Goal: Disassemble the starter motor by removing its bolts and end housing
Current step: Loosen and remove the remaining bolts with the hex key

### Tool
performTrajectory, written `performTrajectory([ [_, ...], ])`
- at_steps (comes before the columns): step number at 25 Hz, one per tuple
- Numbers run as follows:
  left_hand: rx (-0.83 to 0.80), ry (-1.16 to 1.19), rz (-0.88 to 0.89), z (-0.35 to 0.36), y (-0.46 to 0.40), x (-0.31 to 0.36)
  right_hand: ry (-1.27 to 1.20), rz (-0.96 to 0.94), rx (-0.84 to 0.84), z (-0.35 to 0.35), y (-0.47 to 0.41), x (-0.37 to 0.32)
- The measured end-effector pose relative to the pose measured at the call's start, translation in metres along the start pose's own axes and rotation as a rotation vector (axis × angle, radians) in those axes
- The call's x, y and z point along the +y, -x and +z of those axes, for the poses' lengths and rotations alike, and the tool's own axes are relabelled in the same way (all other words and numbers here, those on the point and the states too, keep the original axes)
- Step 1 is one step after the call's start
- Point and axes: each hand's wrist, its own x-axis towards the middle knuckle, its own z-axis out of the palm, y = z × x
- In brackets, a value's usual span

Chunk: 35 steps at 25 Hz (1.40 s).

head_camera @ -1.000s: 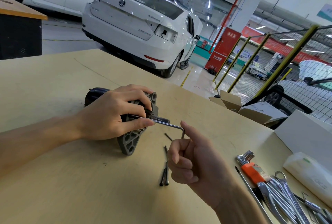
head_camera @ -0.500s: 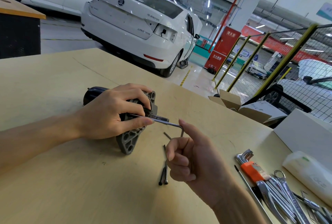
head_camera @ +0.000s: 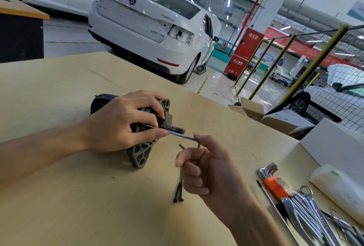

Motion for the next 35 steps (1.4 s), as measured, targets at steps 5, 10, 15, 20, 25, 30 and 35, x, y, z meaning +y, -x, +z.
performTrajectory([
  [5, 0.004, 0.001, 0.001, 0.000, 0.000, 0.001, 0.018, 0.011, 0.001, 0.001, 0.000, 0.001],
  [10, -0.005, -0.005, 0.000, 0.000, 0.000, 0.001, 0.012, 0.058, -0.029, -0.001, 0.002, 0.001],
  [15, -0.009, -0.005, 0.003, 0.000, 0.001, 0.001, 0.014, 0.048, -0.023, 0.000, 0.000, 0.002],
  [20, -0.005, -0.004, 0.012, 0.000, 0.001, 0.000, 0.100, -0.014, 0.033, 0.001, -0.002, 0.004],
  [25, -0.007, 0.006, 0.008, 0.000, 0.001, 0.000, 0.133, -0.094, 0.110, 0.005, 0.000, 0.004],
  [30, -0.005, 0.006, 0.009, 0.000, 0.001, -0.001, 0.396, -0.274, 0.231, 0.009, 0.005, 0.006],
  [35, 0.001, 0.006, 0.010, 0.000, 0.000, 0.000, 0.675, -0.508, 0.381, 0.015, 0.004, 0.016],
])
